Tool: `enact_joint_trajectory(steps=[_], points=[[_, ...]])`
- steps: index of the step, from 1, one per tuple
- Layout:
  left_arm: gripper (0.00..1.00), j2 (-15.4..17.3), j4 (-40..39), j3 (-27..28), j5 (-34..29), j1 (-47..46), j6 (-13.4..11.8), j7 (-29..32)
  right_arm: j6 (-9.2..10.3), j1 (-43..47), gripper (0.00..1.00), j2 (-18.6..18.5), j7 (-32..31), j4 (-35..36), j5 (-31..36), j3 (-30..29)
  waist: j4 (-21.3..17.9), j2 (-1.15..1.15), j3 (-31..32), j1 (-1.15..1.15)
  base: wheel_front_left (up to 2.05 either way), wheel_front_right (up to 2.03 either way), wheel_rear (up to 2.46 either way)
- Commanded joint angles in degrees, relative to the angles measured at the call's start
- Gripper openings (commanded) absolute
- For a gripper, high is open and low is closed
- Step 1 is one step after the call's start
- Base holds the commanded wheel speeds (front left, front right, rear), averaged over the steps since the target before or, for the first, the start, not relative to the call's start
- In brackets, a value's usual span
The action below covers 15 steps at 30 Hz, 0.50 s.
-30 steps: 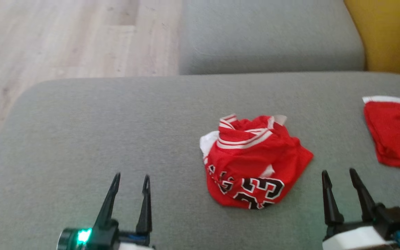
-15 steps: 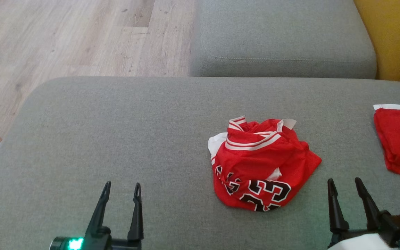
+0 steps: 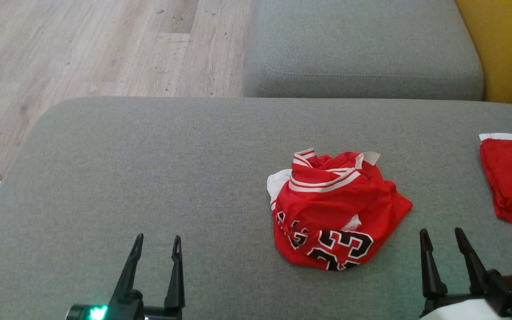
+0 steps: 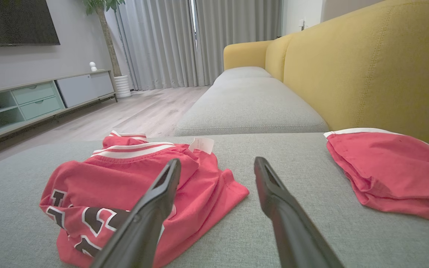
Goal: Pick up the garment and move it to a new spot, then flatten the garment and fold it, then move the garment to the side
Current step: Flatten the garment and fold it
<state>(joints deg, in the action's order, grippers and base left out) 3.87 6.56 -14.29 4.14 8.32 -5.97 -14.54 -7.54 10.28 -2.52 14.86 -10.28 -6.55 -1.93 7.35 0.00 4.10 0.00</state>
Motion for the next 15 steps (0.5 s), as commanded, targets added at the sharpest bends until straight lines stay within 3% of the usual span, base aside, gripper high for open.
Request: enact_joint_trajectory(steps=[1, 11, 15], points=[[1.0, -0.5, -1.6, 2.4, 0.1, -3.0, 0.0, -0.5, 0.05, -1.4, 1.0, -0.4, 0.1, 1.7, -0.2, 1.2, 0.0, 0.0, 0.0, 0.0, 0.0, 0.0, 0.0], [1.0, -0.8, -1.2, 3.0, -0.4, -3.7, 0.4, -0.5, 0.05, -1.7, 1.0, -0.4, 0.1, 2.0, 0.2, 1.5, -0.7, 0.0, -1.1, 0.0, 0.0, 0.0, 0.0], [1.0, -0.9, 1.0, 0.3, -1.4, -7.3, 2.4, -0.5, 0.05, -2.2, 1.0, -0.4, 0.1, 2.0, 0.6, 2.1, -2.0, 0.0, -2.6, 0.0, 0.0, 0.0, 0.0]])
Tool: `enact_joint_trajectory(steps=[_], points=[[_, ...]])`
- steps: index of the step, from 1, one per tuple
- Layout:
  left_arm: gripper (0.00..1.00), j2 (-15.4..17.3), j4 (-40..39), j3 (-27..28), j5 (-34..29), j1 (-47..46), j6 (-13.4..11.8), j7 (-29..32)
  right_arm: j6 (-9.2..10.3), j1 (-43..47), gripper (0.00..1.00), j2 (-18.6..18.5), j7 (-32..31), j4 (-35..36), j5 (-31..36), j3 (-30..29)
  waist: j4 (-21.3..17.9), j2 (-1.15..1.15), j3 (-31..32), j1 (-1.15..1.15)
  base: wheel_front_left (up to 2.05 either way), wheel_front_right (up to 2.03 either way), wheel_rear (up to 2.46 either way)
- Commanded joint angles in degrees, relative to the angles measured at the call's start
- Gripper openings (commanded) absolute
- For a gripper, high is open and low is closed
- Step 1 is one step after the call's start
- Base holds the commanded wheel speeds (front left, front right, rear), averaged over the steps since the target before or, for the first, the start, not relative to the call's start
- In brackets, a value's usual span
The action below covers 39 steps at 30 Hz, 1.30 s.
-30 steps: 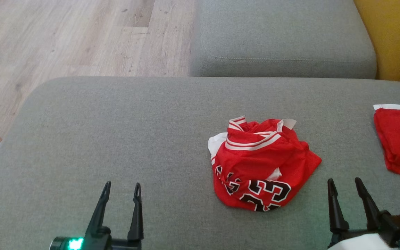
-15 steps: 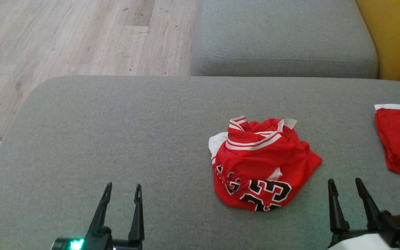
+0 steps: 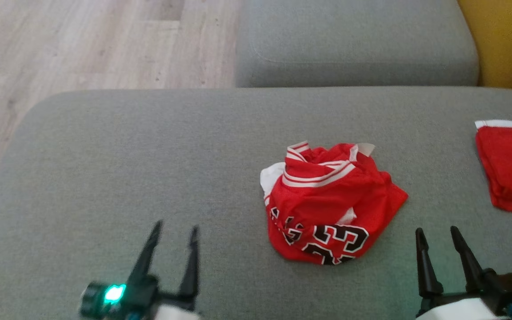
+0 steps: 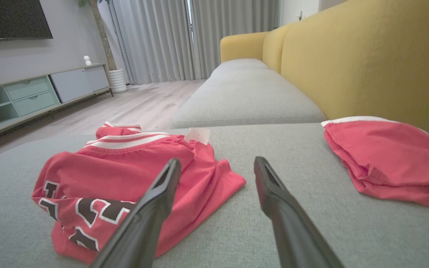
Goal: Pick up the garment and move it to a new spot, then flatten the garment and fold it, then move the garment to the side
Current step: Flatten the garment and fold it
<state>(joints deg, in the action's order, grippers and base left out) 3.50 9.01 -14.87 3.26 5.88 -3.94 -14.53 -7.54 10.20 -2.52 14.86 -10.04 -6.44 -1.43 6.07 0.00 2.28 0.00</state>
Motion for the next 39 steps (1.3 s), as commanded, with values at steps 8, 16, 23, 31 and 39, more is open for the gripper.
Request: enact_joint_trajectory(steps=[8, 16, 23, 31, 39], points=[[1.0, -0.6, 8.7, -8.9, 1.0, -22.1, 5.4, -0.1, 0.05, -4.9, 1.0, -1.0, 0.1, 1.9, 1.2, 3.5, -6.2, 0.0, -6.0, 0.0, 0.0, 0.0, 0.0], [1.0, -0.6, 16.0, -24.0, 9.5, -43.4, 5.3, 14.7, 0.05, -8.5, 1.0, -3.0, 0.1, 2.1, 1.1, 4.7, -11.0, 0.0, -11.9, 0.0, 0.0, 0.0, 0.0], [1.0, -0.6, 19.2, -34.6, 15.8, -53.9, 3.7, 27.0, 0.05, -10.4, 1.0, -3.6, 0.1, 2.0, 0.7, 6.1, -13.6, 0.0, -14.7, 0.0, 0.0, 0.0, 0.0], [1.0, -0.6, 29.3, -43.0, 18.8, -59.0, 4.5, 31.9, 0.05, -11.5, 1.0, -3.0, 0.1, 1.2, 0.3, 7.0, -15.9, 0.0, -15.5, 0.0, 0.0, 0.0, 0.0], [0.0, -0.6, 30.6, -43.8, 21.2, -61.0, 6.2, 25.0, 0.05, -10.9, 1.0, -1.8, 0.1, 0.6, 0.1, 7.1, -16.1, 0.0, -13.2, 0.0, 0.0, 0.0, 0.0]])
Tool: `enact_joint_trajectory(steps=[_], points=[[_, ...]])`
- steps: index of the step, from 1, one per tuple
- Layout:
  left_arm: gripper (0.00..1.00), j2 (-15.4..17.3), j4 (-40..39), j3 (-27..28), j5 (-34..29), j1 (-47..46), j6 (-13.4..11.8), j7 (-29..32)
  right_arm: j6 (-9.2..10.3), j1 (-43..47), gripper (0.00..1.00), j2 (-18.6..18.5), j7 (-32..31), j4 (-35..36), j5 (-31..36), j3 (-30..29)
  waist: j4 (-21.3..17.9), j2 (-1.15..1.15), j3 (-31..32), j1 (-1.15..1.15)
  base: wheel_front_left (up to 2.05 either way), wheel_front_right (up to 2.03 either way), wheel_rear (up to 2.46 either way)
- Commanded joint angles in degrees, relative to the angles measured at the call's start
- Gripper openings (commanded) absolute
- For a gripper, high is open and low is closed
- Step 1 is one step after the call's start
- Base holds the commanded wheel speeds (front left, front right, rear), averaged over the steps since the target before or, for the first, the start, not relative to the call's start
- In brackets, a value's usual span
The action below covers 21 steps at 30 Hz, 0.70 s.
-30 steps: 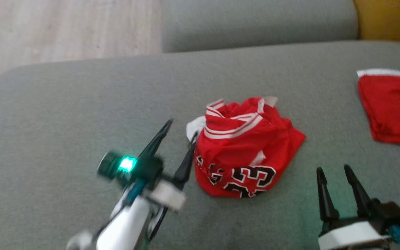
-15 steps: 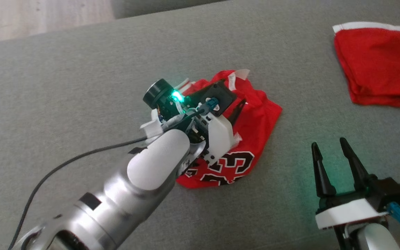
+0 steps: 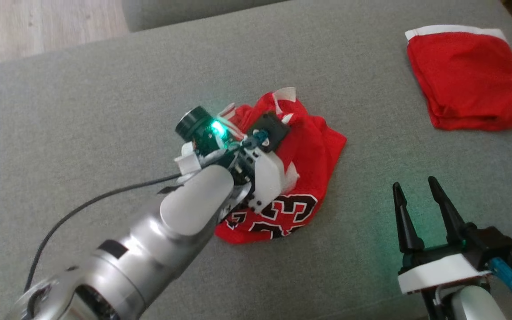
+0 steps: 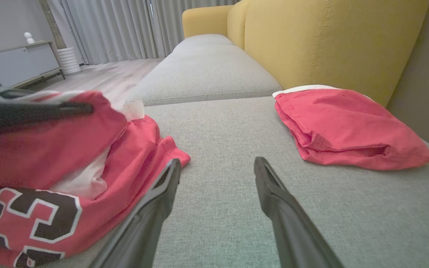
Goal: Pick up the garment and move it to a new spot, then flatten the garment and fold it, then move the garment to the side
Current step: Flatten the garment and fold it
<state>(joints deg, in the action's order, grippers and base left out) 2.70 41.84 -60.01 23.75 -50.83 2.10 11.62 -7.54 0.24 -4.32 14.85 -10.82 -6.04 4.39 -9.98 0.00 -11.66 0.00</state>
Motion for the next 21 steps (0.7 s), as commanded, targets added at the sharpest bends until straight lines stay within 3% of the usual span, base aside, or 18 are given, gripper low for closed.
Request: enact_joint_trajectory(steps=[1, 7, 14, 17, 21], points=[[0.0, 0.2, -2.9, 1.6, 1.7, -4.8, 0.4, -2.1, 0.05, -0.9, 1.0, 0.1, 0.2, 1.3, -0.4, 1.4, -0.1, 0.0, 1.2, 0.0, 0.0, 0.0, 0.0], [0.0, 0.2, -6.7, 4.4, 6.5, -13.1, 1.0, -7.5, 0.05, -0.4, 1.0, 0.6, 0.2, 1.0, -0.3, 2.3, -1.0, 0.0, 4.3, 0.0, 0.0, 0.0, 0.0], [0.0, 0.2, -8.0, 12.8, 14.5, -24.2, -1.2, -17.2, 0.05, 1.3, 1.0, 0.8, 0.2, 1.3, -0.1, 1.3, -0.7, 0.0, 6.5, 0.0, 0.0, 0.0, 0.0], [0.0, 0.2, -7.2, 16.0, 19.4, -21.9, -2.0, -20.9, 0.05, 2.0, 1.0, 0.9, 0.2, 1.6, 0.0, 0.4, 0.3, 0.0, 7.1, 0.0, 0.0, 0.0, 0.0], [0.0, 1.3, -5.8, 17.4, 22.2, -10.0, -3.9, -24.4, 0.05, 2.7, 1.0, 1.0, 0.2, 2.3, 0.1, -0.5, 2.2, 0.0, 6.9, 0.0, 0.0, 0.0, 0.0]])
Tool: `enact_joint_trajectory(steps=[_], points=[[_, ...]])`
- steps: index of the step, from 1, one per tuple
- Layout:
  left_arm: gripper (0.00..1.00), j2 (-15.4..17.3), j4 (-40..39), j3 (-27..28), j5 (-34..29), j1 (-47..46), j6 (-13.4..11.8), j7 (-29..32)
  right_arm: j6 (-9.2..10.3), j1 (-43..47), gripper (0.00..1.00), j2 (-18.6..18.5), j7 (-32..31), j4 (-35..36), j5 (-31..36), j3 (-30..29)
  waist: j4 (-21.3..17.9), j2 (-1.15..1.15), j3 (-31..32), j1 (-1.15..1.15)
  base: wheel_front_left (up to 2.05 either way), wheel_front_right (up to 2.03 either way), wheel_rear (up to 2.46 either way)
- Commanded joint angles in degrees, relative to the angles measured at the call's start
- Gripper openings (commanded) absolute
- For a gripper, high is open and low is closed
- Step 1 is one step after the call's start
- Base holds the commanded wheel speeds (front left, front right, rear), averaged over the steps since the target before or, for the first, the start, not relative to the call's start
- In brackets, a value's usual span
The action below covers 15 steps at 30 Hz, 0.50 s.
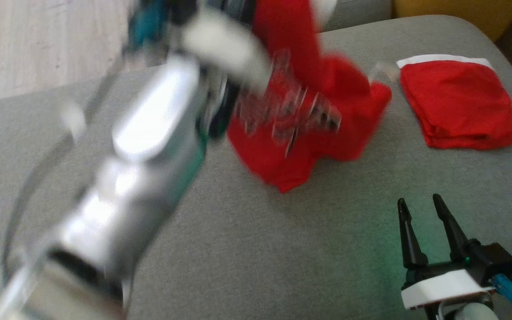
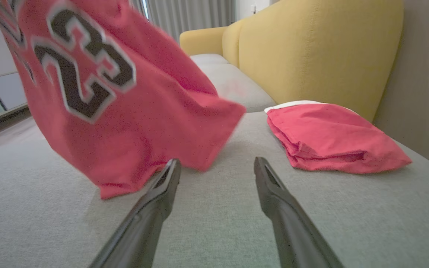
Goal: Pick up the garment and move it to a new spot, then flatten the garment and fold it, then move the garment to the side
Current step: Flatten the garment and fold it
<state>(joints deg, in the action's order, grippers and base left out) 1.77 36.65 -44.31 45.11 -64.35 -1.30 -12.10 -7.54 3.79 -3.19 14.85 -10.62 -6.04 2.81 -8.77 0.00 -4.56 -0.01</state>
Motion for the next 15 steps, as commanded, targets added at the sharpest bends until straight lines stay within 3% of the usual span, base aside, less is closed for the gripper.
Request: enact_joint_trajectory(steps=[1, 6, 7, 12, 15], points=[[0.0, 2.4, -0.6, 2.5, 2.1, 7.8, -0.8, -1.3, 0.05, -0.7, 1.0, -0.1, 0.2, 2.2, 0.2, 0.9, 1.6, 0.0, -0.4, 0.01, 0.0, 0.0, 0.0], [0.0, 3.4, -3.5, 8.6, 7.3, 28.3, 1.5, -2.8, 0.05, 0.3, 1.0, -0.2, 0.2, 2.9, 0.7, -0.9, 5.0, 0.0, -1.6, 0.01, 0.0, 0.0, 0.0], [0.0, 3.4, -3.5, 8.6, 7.3, 28.3, 1.5, -2.8, 0.05, 0.3, 1.0, -0.2, 0.2, 2.9, 0.7, -0.9, 5.0, 0.0, -1.6, 0.01, 0.0, 0.0, 0.0], [0.0, 2.7, -13.3, 21.9, 2.7, 45.4, 1.8, -2.9, 0.05, 0.6, 1.0, -0.4, 0.2, 3.3, 0.9, -2.2, 7.8, 0.0, -1.9, 0.01, 0.0, 0.0, 0.0], [0.0, 1.7, -17.4, 26.6, 0.0, 53.6, 3.2, -2.9, 0.05, 1.2, 1.0, -0.6, 0.2, 3.2, 0.9, -2.6, 9.6, 0.0, -1.6, 0.01, 0.0, 0.0, 0.0]])
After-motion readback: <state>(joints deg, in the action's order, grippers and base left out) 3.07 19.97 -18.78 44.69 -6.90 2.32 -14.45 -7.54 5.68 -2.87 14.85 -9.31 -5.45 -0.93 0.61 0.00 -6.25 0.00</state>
